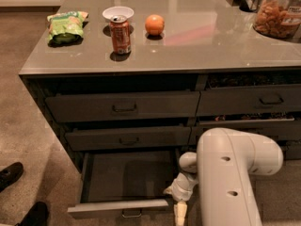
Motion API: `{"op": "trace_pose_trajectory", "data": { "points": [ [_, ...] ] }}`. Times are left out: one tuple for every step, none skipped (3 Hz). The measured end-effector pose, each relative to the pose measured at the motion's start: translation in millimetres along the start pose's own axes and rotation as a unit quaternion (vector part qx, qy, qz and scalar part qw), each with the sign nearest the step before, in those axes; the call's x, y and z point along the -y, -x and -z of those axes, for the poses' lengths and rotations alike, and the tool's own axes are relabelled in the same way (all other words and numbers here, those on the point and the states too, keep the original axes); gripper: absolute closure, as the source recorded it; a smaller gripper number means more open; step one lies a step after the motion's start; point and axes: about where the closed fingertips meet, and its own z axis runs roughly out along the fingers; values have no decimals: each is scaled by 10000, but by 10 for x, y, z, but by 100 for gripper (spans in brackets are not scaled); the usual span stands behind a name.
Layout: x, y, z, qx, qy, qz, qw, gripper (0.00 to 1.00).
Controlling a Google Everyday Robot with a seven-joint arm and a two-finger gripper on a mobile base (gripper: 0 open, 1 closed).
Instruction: Open bottom drawer
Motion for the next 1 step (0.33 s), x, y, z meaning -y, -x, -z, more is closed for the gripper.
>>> {"op": "trace_pose_trajectory", "data": {
  "points": [
    [6, -12, 21, 8, -55, -14, 10000, 0]
  ]
}}
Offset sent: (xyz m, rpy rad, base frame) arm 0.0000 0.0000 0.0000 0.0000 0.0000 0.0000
